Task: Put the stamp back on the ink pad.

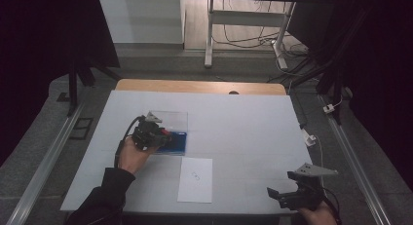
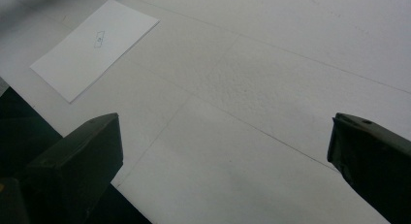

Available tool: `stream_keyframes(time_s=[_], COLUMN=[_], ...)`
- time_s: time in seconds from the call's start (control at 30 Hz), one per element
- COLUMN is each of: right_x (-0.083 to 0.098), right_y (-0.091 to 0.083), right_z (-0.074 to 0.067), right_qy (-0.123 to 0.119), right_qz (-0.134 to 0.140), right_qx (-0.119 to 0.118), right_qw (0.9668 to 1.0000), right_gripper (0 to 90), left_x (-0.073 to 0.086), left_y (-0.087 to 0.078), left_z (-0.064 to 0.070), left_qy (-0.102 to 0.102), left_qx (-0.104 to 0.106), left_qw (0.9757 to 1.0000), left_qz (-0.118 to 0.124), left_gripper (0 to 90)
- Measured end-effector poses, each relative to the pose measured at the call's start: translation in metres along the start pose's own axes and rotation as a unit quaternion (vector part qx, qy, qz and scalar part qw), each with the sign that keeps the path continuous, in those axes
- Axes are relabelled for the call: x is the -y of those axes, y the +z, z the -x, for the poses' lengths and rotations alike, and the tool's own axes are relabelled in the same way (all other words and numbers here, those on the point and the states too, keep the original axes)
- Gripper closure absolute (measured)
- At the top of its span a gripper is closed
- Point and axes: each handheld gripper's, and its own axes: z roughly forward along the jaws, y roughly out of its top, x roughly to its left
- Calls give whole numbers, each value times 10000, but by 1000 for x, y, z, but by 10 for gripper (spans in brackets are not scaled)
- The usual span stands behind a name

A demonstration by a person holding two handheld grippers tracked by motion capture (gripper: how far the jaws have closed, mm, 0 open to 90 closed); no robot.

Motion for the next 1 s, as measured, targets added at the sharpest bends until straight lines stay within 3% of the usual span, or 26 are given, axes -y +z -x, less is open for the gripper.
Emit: stream_keyframes(time_s=[0.63,1.0], right_x=[0,0], right_y=[0,0], right_z=[0,0], right_qy=[-4,-3], right_qz=[12,12], right_qx=[-6,-10], right_qw=[10000,10000], right_gripper=[0,0], left_x=[3,4], left_y=[19,20], left_z=[-4,-5], left_qy=[1,-13], left_qx=[-112,-78], left_qw=[9993,9994], left_qz=[-365,-343], left_gripper=[583,573])
